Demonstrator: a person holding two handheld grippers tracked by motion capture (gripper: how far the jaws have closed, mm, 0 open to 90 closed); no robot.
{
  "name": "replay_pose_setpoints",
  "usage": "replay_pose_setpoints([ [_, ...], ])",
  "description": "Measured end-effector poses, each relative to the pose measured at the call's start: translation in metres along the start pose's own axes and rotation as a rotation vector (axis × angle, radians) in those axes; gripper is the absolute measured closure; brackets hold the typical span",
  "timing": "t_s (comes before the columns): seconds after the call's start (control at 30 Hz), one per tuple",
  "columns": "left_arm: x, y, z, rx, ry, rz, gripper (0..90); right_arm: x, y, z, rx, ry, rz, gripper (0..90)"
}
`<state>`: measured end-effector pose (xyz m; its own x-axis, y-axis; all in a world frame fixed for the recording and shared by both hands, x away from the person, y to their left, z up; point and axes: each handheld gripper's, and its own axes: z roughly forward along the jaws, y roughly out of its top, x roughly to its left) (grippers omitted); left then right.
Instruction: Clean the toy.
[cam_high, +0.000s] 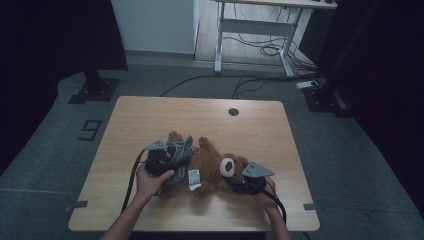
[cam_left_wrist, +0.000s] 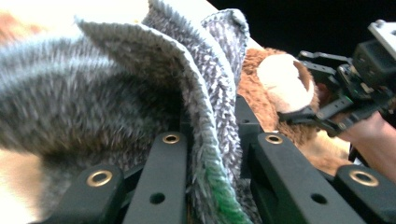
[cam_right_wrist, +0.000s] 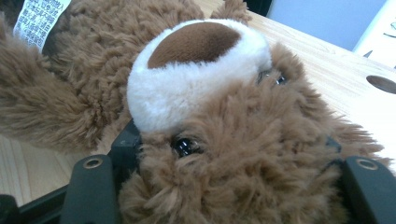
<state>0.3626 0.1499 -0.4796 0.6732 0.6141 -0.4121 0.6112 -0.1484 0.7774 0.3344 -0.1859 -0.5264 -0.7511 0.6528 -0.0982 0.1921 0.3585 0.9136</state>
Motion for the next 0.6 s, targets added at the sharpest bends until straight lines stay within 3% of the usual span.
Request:
replay_pose_setpoints([
  [0.27, 0.009, -0.014, 0.0, 0.02, 0.097, -0.006, 80.3, 0.001, 0.0, 0.001, 0.001, 0.001, 0.004, 34.1],
  [0.33, 0.015, -0.019, -0.001, 0.052, 0.16, -0.002, 80.1, 0.001, 0.0, 0.001, 0.002, 0.001, 0.004, 34.2],
  [0.47, 0.034, -0.03, -0.001, 0.079, 0.153, -0.08, 80.1, 0.0, 0.0, 0.002, -0.003, 0.007, 0.007, 34.1],
  [0.53, 0.037, -0.029, -0.002, 0.084, 0.178, -0.077, 80.0, 0.0, 0.0, 0.002, -0.003, 0.007, 0.008, 34.0],
  [0.6, 0.038, -0.024, -0.008, 0.055, 0.216, -0.055, 80.0, 0.0, 0.0, 0.001, 0.0, 0.006, 0.008, 34.1],
])
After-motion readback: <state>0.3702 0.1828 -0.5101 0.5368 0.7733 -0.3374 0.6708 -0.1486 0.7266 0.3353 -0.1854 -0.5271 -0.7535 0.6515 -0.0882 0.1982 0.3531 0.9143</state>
